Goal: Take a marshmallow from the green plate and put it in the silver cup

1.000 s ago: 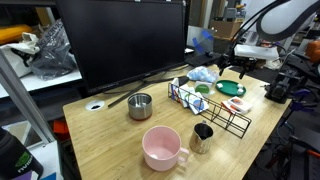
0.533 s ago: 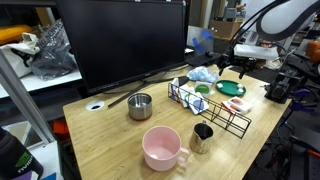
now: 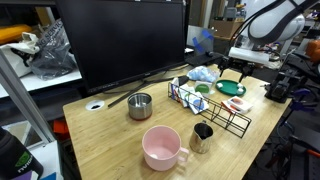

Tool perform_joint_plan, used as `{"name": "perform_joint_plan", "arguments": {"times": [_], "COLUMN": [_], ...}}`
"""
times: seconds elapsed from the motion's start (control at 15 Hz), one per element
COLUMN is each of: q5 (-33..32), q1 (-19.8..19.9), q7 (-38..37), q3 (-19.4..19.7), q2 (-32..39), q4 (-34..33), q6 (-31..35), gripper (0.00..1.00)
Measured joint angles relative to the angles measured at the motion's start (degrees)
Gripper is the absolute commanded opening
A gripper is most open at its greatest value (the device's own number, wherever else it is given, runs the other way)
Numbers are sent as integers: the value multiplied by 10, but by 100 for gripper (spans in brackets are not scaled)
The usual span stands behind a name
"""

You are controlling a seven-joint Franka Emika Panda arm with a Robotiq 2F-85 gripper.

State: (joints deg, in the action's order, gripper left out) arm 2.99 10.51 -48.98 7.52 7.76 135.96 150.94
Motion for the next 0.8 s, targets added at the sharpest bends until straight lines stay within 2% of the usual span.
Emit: {"name": "perform_joint_plan", "arguments": {"times": [0.2, 0.47, 0.6, 0.8], "q5": [10, 20, 28, 30], "q1": [-1, -9, -12, -17], "q7": [-60, -160, -197, -211], "q3": [38, 79, 90, 93], "q2": [71, 168, 205, 217], "q4": [-43, -120, -153, -167], "q6": [30, 30, 29, 26], "gripper": [100, 100, 100, 100]}}
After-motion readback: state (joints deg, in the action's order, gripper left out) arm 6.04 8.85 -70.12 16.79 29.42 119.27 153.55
